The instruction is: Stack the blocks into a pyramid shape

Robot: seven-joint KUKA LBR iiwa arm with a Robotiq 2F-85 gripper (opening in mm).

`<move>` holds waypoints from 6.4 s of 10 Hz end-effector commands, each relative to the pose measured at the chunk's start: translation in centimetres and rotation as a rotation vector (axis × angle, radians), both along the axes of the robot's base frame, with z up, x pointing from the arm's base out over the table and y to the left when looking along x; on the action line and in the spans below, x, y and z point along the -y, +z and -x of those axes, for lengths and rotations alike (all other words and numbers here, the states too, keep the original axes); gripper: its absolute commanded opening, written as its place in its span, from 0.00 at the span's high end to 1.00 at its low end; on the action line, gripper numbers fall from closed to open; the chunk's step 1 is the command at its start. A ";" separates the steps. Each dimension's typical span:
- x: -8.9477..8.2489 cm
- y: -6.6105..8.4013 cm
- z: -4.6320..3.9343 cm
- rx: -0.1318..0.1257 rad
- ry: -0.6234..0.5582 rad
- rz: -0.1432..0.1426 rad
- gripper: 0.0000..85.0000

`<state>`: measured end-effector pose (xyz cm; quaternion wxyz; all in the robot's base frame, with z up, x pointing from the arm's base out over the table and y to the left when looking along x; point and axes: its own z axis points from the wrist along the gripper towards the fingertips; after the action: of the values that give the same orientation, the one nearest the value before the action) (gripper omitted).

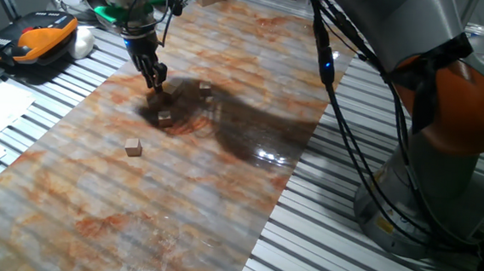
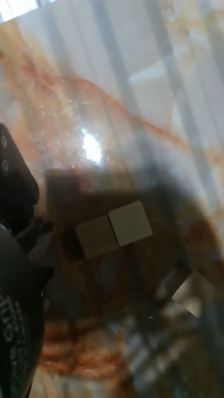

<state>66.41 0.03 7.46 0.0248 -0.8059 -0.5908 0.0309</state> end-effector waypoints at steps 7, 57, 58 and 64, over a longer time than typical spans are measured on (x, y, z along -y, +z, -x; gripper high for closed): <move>0.3 0.7 -0.41 0.002 0.072 0.017 0.60; 0.0 -0.6 -1.10 0.020 0.045 0.031 0.40; 0.1 -0.6 -1.05 0.029 0.043 0.027 0.40; 0.3 -0.6 -0.76 0.026 0.015 0.027 0.20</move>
<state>67.15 -0.27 6.82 0.0062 -0.8022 -0.5964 0.0280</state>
